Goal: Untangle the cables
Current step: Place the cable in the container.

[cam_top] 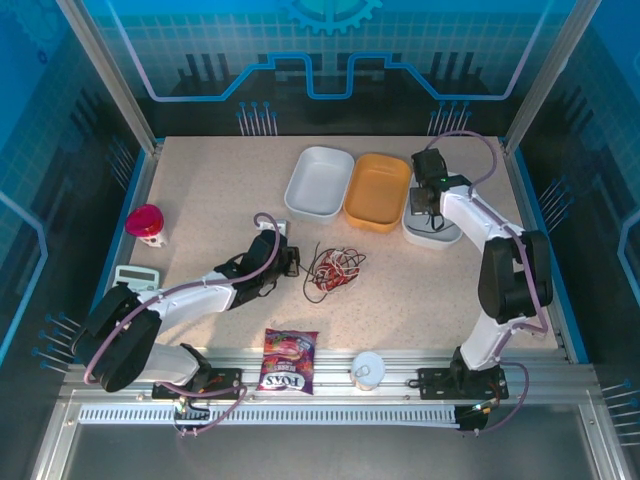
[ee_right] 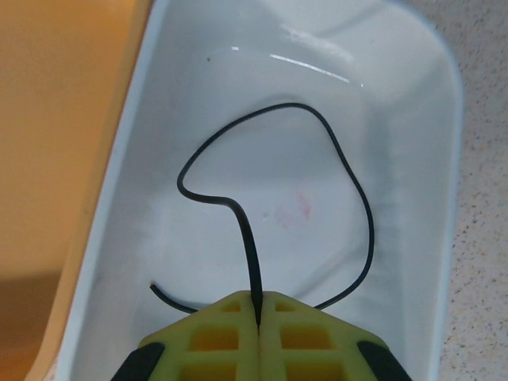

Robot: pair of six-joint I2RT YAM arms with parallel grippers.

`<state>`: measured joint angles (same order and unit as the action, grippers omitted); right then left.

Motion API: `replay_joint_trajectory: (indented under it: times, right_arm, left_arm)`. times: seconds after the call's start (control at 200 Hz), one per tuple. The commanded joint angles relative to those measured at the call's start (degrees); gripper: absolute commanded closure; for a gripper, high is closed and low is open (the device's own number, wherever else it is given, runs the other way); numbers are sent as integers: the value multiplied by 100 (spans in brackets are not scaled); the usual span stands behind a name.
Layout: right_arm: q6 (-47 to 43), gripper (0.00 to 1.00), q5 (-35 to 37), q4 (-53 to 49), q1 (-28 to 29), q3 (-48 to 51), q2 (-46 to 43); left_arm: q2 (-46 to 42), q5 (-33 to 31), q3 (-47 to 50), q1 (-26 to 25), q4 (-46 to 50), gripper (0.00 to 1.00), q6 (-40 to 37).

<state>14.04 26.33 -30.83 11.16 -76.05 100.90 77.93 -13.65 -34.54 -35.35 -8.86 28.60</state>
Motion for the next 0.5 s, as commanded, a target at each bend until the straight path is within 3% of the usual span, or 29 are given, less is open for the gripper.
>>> replay_joint_trajectory:
  times: [0.0,0.36,0.495]
  right_arm:
    - [262,100,21,58,-140,54,44]
    - [651,100,-431,-133,-429,169,429]
    - [744,91,-471,-226,-465,145,489]
  left_arm:
    - [-173,60,83,31,36,100,93]
    - [-216,64,49,39,51,100,93]
    - [-239,77,44,32,69,100,93]
